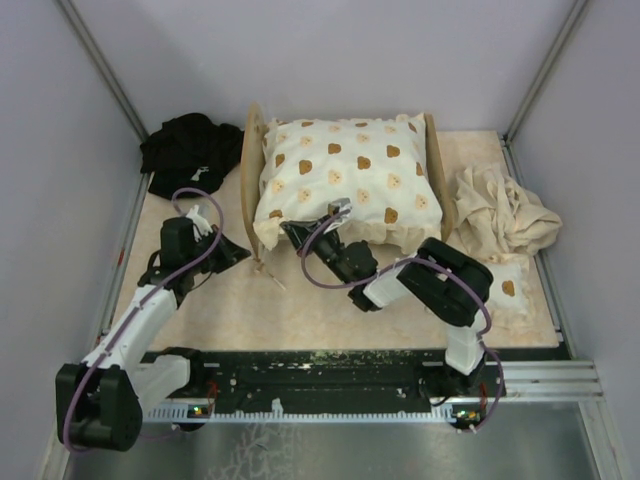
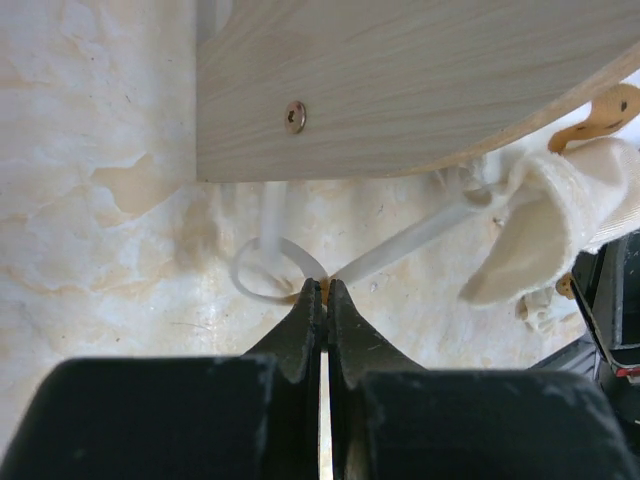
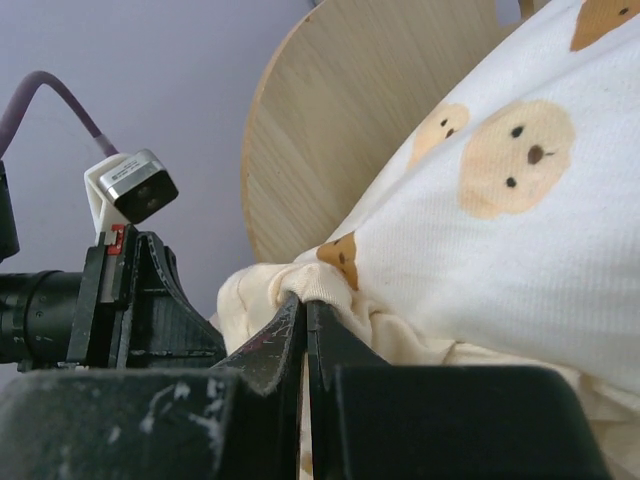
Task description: Set up the pet bed
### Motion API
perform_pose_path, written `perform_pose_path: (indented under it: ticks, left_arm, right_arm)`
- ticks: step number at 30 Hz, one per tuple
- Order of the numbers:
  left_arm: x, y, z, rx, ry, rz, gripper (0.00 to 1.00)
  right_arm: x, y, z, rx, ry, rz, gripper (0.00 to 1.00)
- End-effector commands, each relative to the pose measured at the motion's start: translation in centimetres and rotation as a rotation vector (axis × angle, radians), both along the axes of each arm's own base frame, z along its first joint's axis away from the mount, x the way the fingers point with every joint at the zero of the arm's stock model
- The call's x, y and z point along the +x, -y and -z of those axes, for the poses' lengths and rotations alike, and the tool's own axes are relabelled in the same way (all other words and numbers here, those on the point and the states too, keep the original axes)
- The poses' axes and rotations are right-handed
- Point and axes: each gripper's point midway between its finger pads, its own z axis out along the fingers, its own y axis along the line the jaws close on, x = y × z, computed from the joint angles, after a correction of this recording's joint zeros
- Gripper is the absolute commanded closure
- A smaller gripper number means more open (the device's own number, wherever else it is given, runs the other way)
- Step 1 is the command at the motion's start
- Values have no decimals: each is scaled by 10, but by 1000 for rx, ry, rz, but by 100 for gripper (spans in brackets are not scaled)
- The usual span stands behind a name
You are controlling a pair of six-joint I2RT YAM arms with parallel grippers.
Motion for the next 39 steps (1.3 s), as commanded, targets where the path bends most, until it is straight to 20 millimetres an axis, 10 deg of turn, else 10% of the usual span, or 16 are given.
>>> perform_pose_path:
  ticks: [1, 7, 12, 17, 23, 28, 39]
  left_arm:
    - [11, -7, -11, 27, 40, -20, 100]
    - [14, -7, -13, 20, 40, -23, 100]
    - [16, -9, -15, 25, 46, -31, 100]
    - [17, -9, -14, 14, 42, -23, 100]
    - [20, -8, -16, 2, 48, -27, 100]
    - [20, -7, -16, -7, 46, -23, 100]
    - [21, -7, -18, -17, 50, -20, 100]
  right_arm:
    - [5, 7, -37, 89, 80, -26, 100]
    - [0, -9, -27, -23, 114, -112, 86]
    - [-18, 1, -13, -111, 166, -118, 26]
    - [-38, 1, 0, -286, 242, -96, 15]
    - [-60, -25, 50, -537, 232, -174, 32]
    - [-64, -33, 80, -524, 191, -166, 75]
    - [-56, -65, 121, -553, 120, -151, 69]
